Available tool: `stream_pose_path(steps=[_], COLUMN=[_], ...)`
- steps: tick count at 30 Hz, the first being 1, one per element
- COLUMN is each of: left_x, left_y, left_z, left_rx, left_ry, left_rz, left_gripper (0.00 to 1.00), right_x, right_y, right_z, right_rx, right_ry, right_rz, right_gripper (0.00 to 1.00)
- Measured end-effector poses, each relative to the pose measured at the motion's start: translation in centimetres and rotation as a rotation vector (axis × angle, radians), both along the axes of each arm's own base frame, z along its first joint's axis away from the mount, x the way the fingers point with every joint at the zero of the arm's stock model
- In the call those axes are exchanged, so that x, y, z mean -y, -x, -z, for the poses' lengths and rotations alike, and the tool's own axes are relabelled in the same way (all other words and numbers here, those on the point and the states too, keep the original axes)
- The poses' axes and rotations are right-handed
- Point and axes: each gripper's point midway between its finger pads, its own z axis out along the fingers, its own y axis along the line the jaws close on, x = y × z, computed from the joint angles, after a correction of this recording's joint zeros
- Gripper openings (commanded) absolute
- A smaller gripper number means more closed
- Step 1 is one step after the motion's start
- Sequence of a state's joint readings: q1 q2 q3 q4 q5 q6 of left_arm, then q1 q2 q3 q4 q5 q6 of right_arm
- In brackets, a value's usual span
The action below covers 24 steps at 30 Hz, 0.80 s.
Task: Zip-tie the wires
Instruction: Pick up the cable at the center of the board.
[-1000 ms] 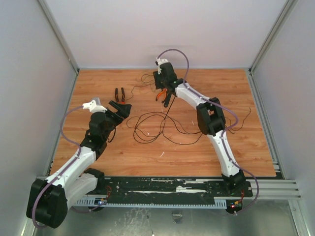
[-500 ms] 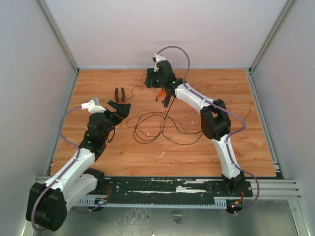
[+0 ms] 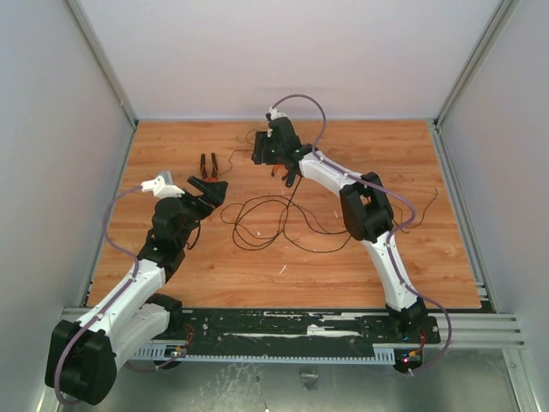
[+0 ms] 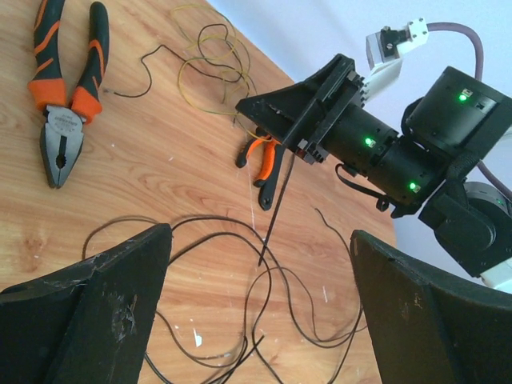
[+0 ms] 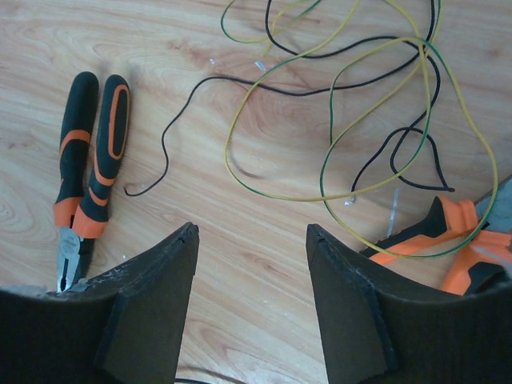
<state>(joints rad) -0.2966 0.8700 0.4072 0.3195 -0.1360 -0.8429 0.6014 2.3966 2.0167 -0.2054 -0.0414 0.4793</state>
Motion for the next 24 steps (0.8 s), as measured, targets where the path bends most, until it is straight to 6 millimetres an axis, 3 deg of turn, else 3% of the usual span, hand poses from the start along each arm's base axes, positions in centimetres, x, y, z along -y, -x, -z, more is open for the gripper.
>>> stream_pose_path(steps=[17, 24], left_x=[-0.3, -0.3], left_y=[0.0, -0.1], left_z=[0.4, 0.7], left_rx=[-0.009, -0.018], left_ry=[-0.003, -0.006], left_rz=[-0.007, -0.008], left_gripper=[0.98, 0.98], right_x=[-1.0, -1.1], right_y=[-1.1, -1.0], right_z=[3.1, 3.2], right_rx=[-0.035, -0.039], right_ry=[-0.002, -0.002], right_rz=[0.002, -0.004], right_gripper=[0.58, 0.58])
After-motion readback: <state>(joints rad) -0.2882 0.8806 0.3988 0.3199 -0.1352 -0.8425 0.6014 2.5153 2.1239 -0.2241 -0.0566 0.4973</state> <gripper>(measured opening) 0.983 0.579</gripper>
